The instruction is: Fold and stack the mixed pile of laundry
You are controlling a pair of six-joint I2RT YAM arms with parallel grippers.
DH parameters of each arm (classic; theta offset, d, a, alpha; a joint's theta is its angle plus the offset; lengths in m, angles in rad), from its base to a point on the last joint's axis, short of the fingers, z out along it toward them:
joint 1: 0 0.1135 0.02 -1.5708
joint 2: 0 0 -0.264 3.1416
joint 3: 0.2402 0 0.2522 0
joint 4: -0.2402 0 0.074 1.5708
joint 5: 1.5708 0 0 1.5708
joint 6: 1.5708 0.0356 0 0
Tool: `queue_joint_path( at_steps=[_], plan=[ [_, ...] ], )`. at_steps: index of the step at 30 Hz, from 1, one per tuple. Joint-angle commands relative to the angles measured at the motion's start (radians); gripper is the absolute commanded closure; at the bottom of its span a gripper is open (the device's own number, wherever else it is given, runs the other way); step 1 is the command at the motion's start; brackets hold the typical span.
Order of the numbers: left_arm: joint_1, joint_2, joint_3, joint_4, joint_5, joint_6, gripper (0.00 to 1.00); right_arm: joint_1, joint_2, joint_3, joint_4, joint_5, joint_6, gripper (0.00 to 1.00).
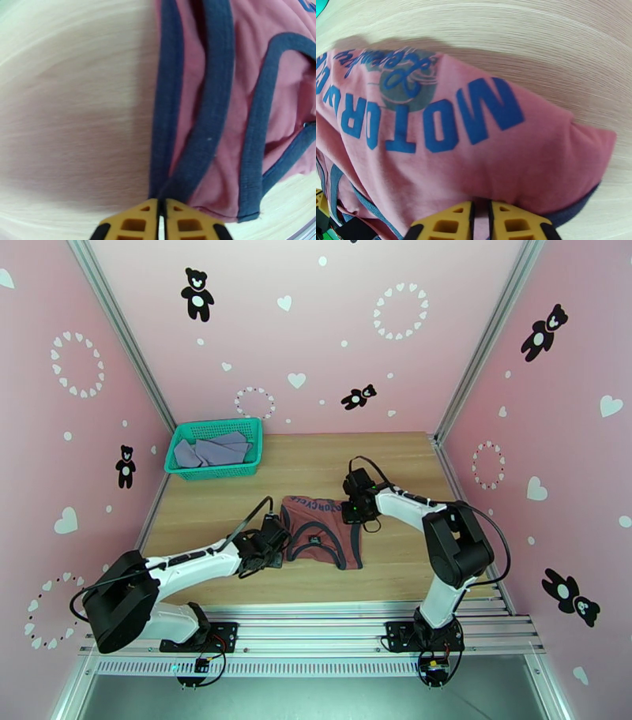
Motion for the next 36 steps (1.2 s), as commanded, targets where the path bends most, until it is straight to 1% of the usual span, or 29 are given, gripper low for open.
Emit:
queue_joint_path(
  at_steps=[1,3,6,9,13,16,20,21,23,26,27,28,33,36],
  plan=[
    [0.004,-0.011,0.191,-0.047,-0.103,0.058,0.81,-0.028,-0.057,0.06,-0.056,0.022,-0.01,0.73],
    [0.028,0.044,0.303,-0.078,-0.123,0.068,0.79,-0.049,-0.056,0.078,-0.063,0.012,-0.01,0.72],
    [0.068,0.162,0.444,-0.065,-0.076,0.079,0.79,-0.076,-0.035,0.111,-0.062,-0.015,-0.007,0.72],
    [0.1,0.286,0.528,-0.017,-0.025,0.09,0.81,-0.089,0.011,0.15,-0.062,-0.029,-0.009,0.72],
    [0.135,0.444,0.598,-0.002,-0.003,0.092,0.85,-0.094,0.083,0.196,-0.067,-0.038,0.002,0.73],
    [0.154,0.497,0.584,0.026,0.012,0.076,0.87,-0.094,0.11,0.184,-0.048,-0.06,0.03,0.74],
    [0.172,0.524,0.53,0.067,-0.025,0.057,0.88,-0.094,0.119,0.134,-0.019,-0.044,0.058,0.75],
    [0.182,0.533,0.515,0.084,-0.026,0.054,0.88,-0.094,0.128,0.123,-0.017,-0.03,0.062,0.75],
    [0.194,0.549,0.486,0.119,-0.063,0.054,0.88,-0.094,0.157,0.116,-0.022,0.009,0.068,0.76],
    [0.215,0.578,0.441,0.163,-0.112,0.051,0.9,-0.096,0.204,0.114,-0.05,0.117,0.093,0.79],
    [0.222,0.583,0.425,0.178,-0.114,0.048,0.91,-0.102,0.212,0.104,-0.04,0.136,0.098,0.82],
    [0.225,0.587,0.408,0.192,-0.114,0.049,0.91,-0.107,0.215,0.092,-0.021,0.126,0.119,0.82],
    [0.227,0.592,0.358,0.244,-0.084,0.092,0.91,-0.109,0.226,0.096,-0.004,0.166,0.209,0.82],
    [0.228,0.583,0.356,0.26,-0.054,0.123,0.91,-0.111,0.22,0.102,-0.002,0.187,0.234,0.81]
  ],
)
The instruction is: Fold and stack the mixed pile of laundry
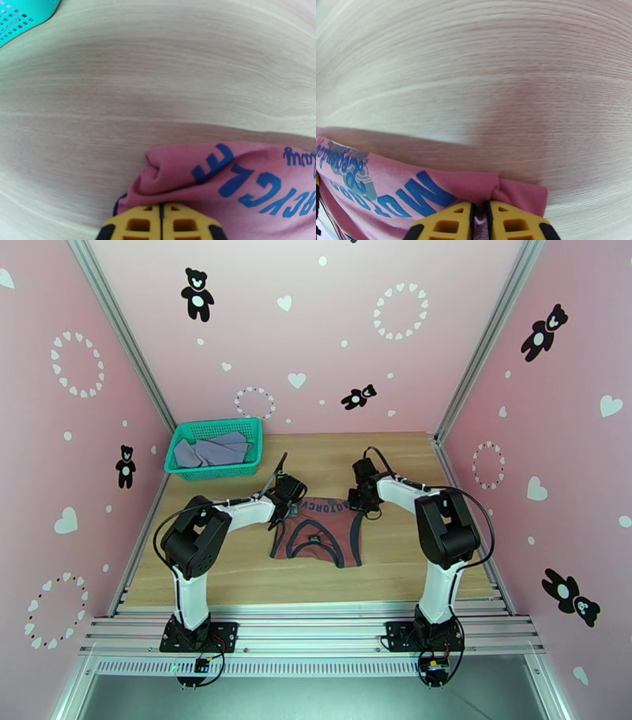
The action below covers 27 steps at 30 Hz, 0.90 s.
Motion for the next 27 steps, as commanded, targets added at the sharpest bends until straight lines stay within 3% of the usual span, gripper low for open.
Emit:
queue_joint_path(
  at_steps=[1,7,16,21,27],
  plan=[
    [0.012,0.013,-0.035,-0.004,0.04,0.051,0.9,-0.016,0.053,-0.03,-0.019,0.12,0.052,0.81],
    [0.012,-0.101,0.043,-0.064,0.062,0.103,0.8,-0.016,-0.065,-0.032,-0.051,0.067,-0.018,0.69],
    [0.006,-0.302,0.121,-0.274,-0.013,0.105,0.3,-0.016,-0.182,0.074,-0.23,0.007,-0.247,0.26],
    [0.014,-0.257,0.085,-0.286,0.029,0.045,0.28,-0.016,-0.124,0.058,-0.239,-0.042,-0.231,0.21],
    [0.02,-0.132,0.095,-0.23,0.075,-0.008,0.28,-0.012,-0.166,-0.153,-0.077,-0.146,-0.085,0.2]
  ],
)
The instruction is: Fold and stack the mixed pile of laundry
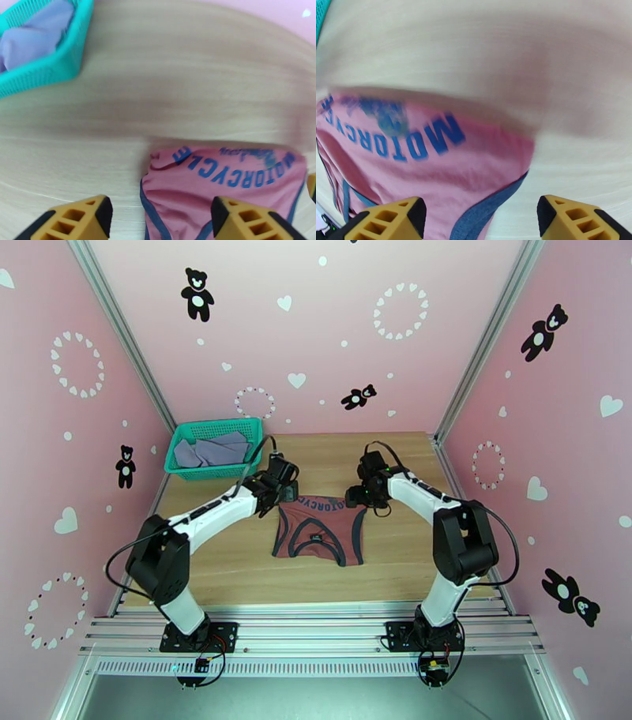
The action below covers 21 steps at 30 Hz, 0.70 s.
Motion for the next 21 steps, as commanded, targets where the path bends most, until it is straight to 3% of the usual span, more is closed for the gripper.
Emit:
queue_joint_path(
  at_steps=[1,7,11,13,18,21],
  plan=[
    [0.006,0.059,0.0,-0.013,0.026,-0.049,0.28,0.005,-0.031,-0.117,0.075,-0.078,0.091,0.2],
    [0.02,0.141,0.016,-0.071,-0.027,-0.128,0.28,0.019,-0.071,-0.267,0.229,-0.149,0.175,0.24],
    [0.051,0.202,-0.007,-0.008,0.064,-0.136,0.28,0.026,-0.071,-0.305,0.281,-0.173,0.216,0.35],
    [0.054,0.232,-0.005,0.029,0.108,-0.122,0.28,0.027,-0.069,-0.314,0.293,-0.179,0.227,0.43],
    [0.053,0.309,0.069,0.101,0.22,-0.074,0.29,0.029,-0.087,-0.355,0.352,-0.21,0.293,0.77],
    [0.054,0.388,0.198,0.087,0.279,-0.015,0.3,0.037,-0.14,-0.41,0.397,-0.201,0.369,0.86]
  ],
)
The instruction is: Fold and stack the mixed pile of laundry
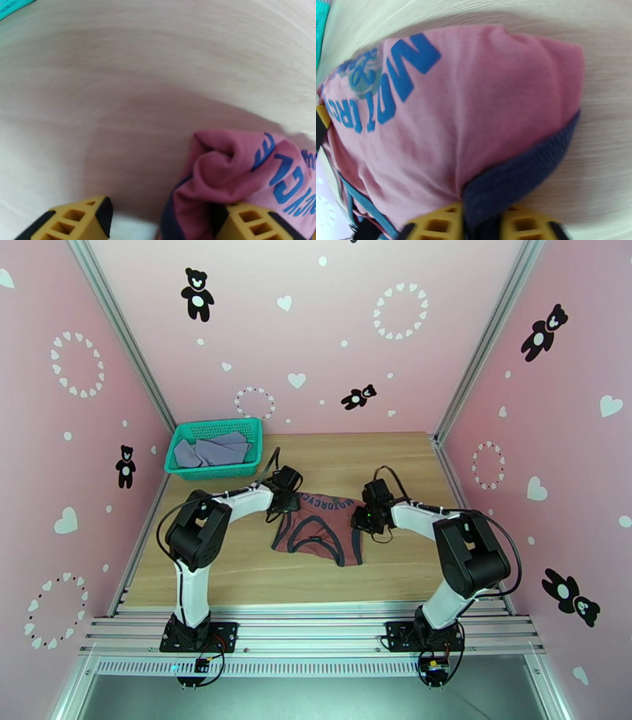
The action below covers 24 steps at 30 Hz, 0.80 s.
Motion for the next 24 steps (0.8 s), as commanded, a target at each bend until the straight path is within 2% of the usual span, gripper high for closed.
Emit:
queue_joint_path(
  at_steps=[1,4,7,9,12,15,19,22,24],
  plan=[
    [0.0,0.136,0.133,0.026,0.159,0.089,0.3,0.031,-0.057,-0.093,0.039,-0.044,0.129,0.89],
    [0.0,0.251,0.312,-0.029,0.217,0.147,0.32,0.072,-0.154,-0.194,0.107,0.021,0.292,0.91],
    [0.0,0.348,0.486,-0.112,0.199,0.196,0.33,0.15,-0.305,-0.324,0.142,0.179,0.539,0.89],
    [0.002,0.39,0.573,-0.15,0.176,0.229,0.33,0.224,-0.417,-0.399,0.121,0.292,0.701,0.79],
    [0.001,0.418,0.678,-0.189,0.169,0.26,0.33,0.275,-0.56,-0.409,0.009,0.385,0.742,0.56],
    [0.002,0.385,0.723,-0.202,0.167,0.264,0.32,0.277,-0.667,-0.298,-0.174,0.449,0.582,0.38],
    [0.0,0.221,0.664,-0.174,0.133,0.255,0.27,0.243,-0.679,-0.066,-0.408,0.496,0.25,0.22],
    [-0.008,0.053,0.582,-0.168,0.09,0.262,0.18,0.17,-0.618,0.085,-0.461,0.419,-0.014,0.12],
    [-0.018,-0.055,0.534,-0.201,0.048,0.259,0.15,0.097,-0.529,0.182,-0.482,0.332,-0.194,0.11]
  ],
)
